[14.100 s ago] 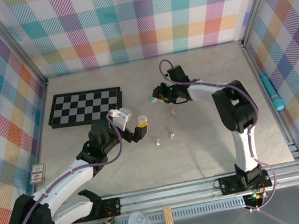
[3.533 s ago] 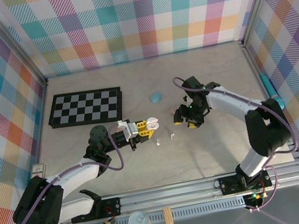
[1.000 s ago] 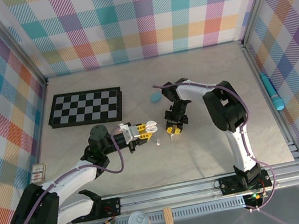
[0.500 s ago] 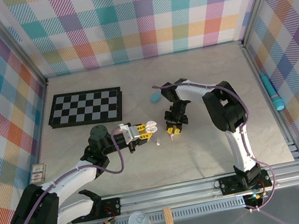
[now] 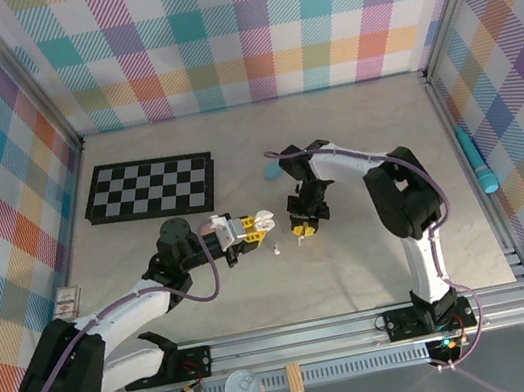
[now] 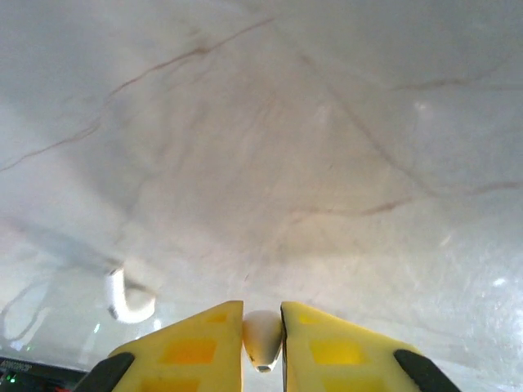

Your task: Insert the wireless bluetooth earbuds into the charging case

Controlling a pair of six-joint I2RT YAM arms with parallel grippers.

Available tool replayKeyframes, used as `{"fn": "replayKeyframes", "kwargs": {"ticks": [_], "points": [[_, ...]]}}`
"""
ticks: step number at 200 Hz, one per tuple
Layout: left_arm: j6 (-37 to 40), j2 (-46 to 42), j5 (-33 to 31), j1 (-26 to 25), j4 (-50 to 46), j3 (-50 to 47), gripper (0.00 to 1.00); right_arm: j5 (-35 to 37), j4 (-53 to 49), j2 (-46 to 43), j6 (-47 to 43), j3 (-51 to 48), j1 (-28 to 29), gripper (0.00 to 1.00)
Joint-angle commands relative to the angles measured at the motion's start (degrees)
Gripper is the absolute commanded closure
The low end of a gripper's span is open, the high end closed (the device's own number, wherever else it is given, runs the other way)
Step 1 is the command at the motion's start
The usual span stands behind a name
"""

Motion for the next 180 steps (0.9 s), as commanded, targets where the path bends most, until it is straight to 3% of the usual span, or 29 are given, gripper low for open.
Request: {"fn": "replayKeyframes", "kwargs": {"ticks": [1,120,180], "points": [[1.08,1.18,-2.05,0.31,-0.76,1.86,0.99,1.51,3.00,-5.19,0.77,-1.44,0.09,0.82],[-2.80,9.27,-15.61,-5.94,-1.89,6.13,1.00,10.95,16.02,-23.41,-1.85,-11.29,-0.08,0.84],[-6.37,14.50,-20.49,-8.41,-2.72,10.05,1.00,11.19,19.49,-29.25,-2.66,-13.63,0.00,0.84]]}}
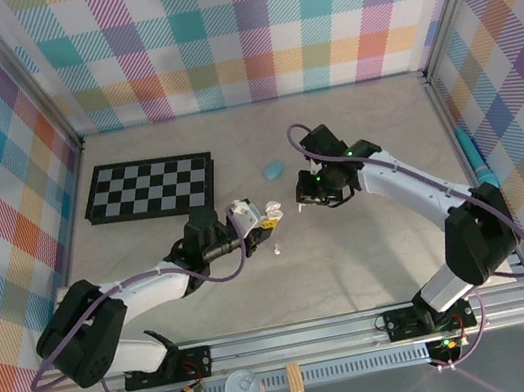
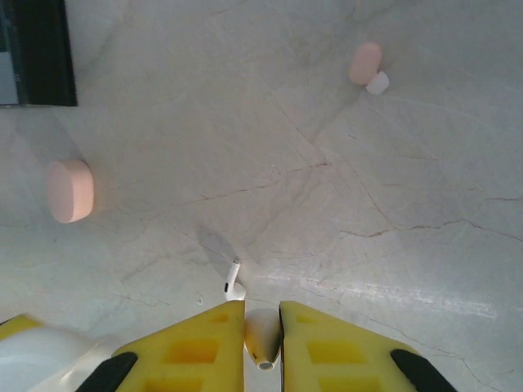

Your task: Insert the wireless bluetooth earbuds into the charging case

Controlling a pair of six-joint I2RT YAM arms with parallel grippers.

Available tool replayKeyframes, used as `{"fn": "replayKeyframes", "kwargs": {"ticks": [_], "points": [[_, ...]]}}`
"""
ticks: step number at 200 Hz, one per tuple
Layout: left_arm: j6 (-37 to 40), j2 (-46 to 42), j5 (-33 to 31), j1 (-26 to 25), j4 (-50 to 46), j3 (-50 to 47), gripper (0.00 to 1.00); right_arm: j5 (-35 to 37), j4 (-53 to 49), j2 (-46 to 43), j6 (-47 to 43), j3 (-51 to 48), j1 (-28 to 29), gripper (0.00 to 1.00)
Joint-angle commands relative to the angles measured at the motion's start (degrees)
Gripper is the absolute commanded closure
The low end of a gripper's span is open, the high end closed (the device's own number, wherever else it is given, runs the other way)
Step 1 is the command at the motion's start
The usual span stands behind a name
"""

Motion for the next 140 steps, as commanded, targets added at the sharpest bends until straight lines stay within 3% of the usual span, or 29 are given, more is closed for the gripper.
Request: {"fn": "replayKeyframes", "kwargs": {"ticks": [1,33,140], "points": [[-2.12,1.73,-2.97,-1.30,-0.02,2.89,1.00,0.77,2.42,-2.47,-0.86,-0.96,-0.04,0.84],[-3.63,3.59,-5.13,-2.49,-1.15,4.88,1.00,0.41,3.42,-3.85,-0.78,-0.96,-0.08,0.84],[-8.26,7.31,-3.25,-4.03,-0.94,8.14,1.00,-3.21,6.66,-4.90,-0.18,-1.47,-0.08,0.84]]}}
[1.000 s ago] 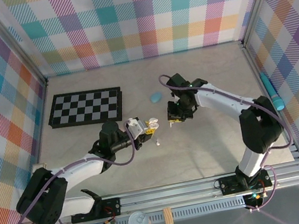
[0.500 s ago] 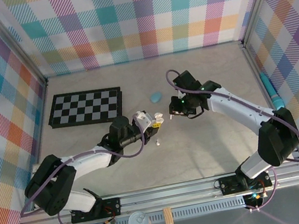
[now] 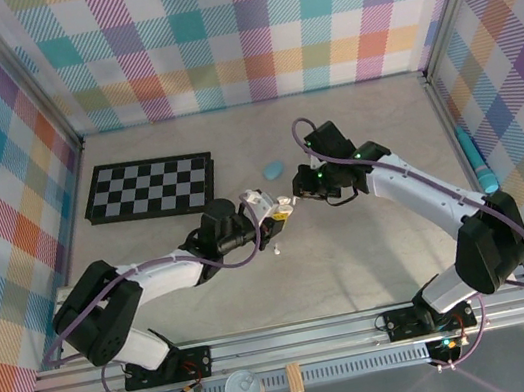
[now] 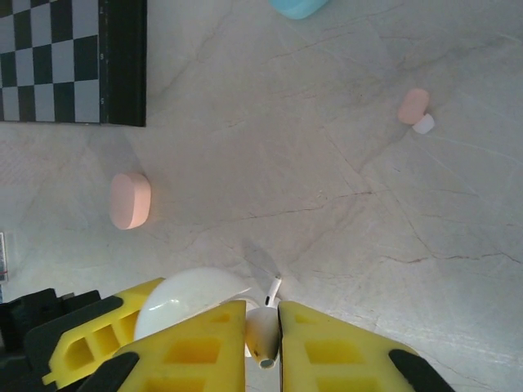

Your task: Insert the wireless bluetooth earbuds into the charging case

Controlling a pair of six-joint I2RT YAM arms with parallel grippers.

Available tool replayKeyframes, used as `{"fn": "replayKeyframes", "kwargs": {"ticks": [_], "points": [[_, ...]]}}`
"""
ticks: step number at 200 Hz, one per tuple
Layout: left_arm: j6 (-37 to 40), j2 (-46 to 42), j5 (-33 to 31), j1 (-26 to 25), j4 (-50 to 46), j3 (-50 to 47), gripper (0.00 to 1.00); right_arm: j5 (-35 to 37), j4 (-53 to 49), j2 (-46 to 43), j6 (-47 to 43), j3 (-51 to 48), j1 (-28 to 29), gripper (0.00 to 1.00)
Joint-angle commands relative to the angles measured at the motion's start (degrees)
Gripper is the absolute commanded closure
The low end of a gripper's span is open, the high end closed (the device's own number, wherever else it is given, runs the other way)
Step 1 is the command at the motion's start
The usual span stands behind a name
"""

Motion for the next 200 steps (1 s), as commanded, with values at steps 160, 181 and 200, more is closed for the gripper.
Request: {"fn": "replayKeyframes", "kwargs": {"ticks": [160,181,200], "points": [[-5.16,0.67,-0.79,-0.80,5.86,1.80,1.00,-4.50,3.96,-0.16,0.82,-2.55,-0.07,0.85],[-5.29,0.95,-0.39,-0.80,6.21,1.93,1.00,-5.23,4.24,0.13,0.75,-2.48,-0.01,0.85],[-5.60,0.98,-0.11,-0.79,7.20,1.78,1.00,-6.02,4.51,0.46,0.52,-2.37,-0.02,0.85]]}}
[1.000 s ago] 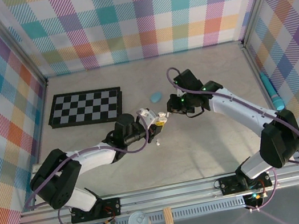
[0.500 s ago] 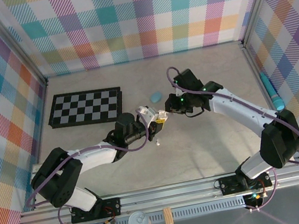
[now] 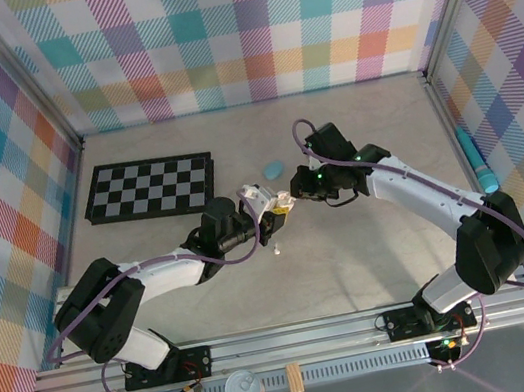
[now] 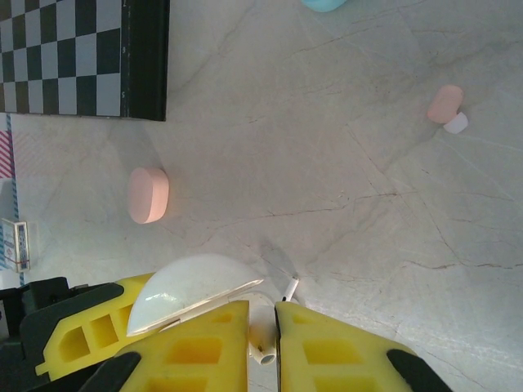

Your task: Insert the wireless bluetooth earbuds into the charging case

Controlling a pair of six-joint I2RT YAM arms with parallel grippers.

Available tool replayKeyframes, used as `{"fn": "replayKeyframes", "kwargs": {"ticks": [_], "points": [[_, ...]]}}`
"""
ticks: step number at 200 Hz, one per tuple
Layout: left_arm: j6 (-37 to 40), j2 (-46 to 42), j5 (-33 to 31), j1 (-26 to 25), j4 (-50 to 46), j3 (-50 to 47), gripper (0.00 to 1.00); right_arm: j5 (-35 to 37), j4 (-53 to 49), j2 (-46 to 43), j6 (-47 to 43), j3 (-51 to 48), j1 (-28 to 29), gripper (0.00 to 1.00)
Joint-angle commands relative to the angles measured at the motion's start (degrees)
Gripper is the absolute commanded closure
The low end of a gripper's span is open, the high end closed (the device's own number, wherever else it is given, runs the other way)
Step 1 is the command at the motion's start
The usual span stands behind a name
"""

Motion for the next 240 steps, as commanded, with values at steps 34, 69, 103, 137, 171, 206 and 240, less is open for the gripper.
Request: {"fn": "replayKeyframes", "kwargs": {"ticks": [34,69,103,137,171,206,240], "points": [[-1.11,-0.21,0.77,-0.69,4.59,1.06,1.00,-4.63,1.72,1.26,0.31,-0.56,-0.03,0.85],[-1.74,-0.38,0.34,-0.71,5.61,1.06,1.00,-6.30,1.43,1.80,-0.34,-0.21,0.08,0.84],[-2.18,-0.03,-0.39,-0.71,5.90,1.18,1.00,-7.38,1.36,1.20,-1.20,-0.20,0.07,0.83],[-2.44,0.15,-0.86,-0.58,5.97,1.24,1.00,-6.27,0.74,0.31,-1.59,-0.38,0.08,0.83],[-2.59,0.10,-1.12,-0.56,6.36,1.19,1.00,-5.78,0.87,-0.83,-1.90,-0.55,0.08,0.82],[-2.69,0.33,-2.00,-0.58,5.71,1.71,1.00,-6.15,1.43,-2.01,-2.25,-1.46,0.08,0.83],[-2.88,0.82,-2.61,-0.62,5.27,2.44,1.00,-6.56,2.40,-3.04,-2.24,-2.40,0.16,0.83]]}}
